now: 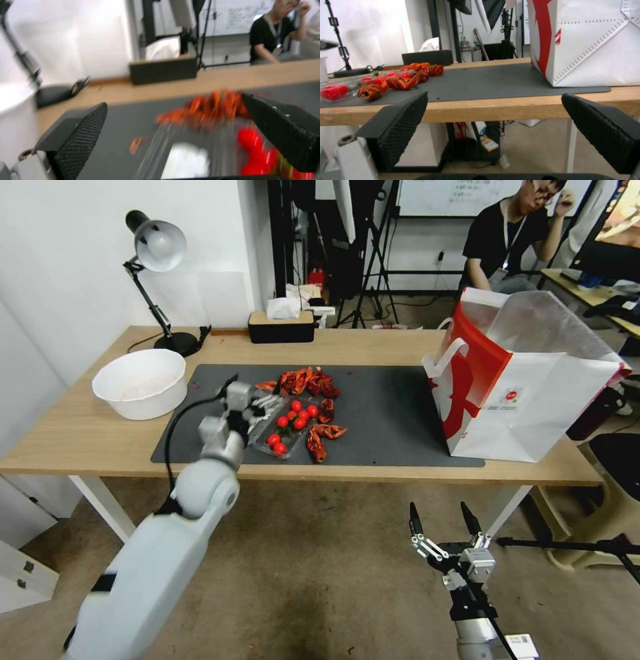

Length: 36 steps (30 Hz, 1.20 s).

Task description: Pick up the trash from the table and place it into the takeout bag.

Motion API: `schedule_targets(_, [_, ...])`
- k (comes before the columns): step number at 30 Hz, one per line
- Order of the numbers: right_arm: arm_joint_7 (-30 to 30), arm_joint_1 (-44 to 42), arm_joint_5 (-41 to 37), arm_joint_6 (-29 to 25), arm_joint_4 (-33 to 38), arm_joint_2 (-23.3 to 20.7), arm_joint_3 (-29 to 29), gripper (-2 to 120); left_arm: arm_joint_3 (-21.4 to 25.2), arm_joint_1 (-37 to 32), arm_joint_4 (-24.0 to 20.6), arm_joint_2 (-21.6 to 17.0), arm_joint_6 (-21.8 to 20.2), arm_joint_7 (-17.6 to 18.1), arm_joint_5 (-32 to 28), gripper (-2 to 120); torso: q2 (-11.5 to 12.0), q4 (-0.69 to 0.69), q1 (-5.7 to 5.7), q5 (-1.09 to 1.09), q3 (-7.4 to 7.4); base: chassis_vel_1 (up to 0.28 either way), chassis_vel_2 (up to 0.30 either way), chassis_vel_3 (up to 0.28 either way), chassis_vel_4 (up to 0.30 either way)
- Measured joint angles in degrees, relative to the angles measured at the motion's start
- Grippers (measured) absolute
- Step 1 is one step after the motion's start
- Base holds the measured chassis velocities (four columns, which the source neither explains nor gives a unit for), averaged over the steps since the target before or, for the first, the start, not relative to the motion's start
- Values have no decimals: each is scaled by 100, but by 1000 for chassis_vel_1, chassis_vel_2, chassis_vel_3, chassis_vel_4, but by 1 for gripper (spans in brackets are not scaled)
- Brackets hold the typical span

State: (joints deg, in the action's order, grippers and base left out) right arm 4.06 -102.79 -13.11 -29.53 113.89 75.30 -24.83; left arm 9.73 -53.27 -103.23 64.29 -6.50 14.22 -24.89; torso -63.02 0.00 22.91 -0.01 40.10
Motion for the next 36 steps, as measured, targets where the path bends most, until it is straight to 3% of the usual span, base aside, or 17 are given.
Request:
schedule_targets(4, [-14,-18,18,-12,-23,-38,7,100,379,-711,-234,16,80,36,111,100,0,0,0,0,0,0,0,0,0])
schedule_targets(7, [-18,-25,18,-20,-39,-82,18,100,922,-1668,-509,91,411,-56,188,100,0,0,0,2,0,0,0,0,0])
schedule_targets(11, [-20,-24,13,-24,-46,-111,30,100,1363,-2388,-742,163,605,-92,253,100,-1,0,-1,1,0,0,0,0,0])
schedule_targets(19, [-115,14,9,-148,-75,-145,24,100,1832,-3504,-1092,268,893,-112,420,100,-1,0,-1,1,0,0,0,0,0])
schedule_targets(27, [-261,120,41,-310,-98,-103,-2,100,1892,-4026,-1285,427,1174,-189,602,100,-1,0,-1,1,0,0,0,0,0])
schedule_targets(36, [-307,215,-113,-162,7,-127,32,100,2060,-4125,-1331,430,1291,-200,634,100,0,-1,1,1,0,0,0,0,0])
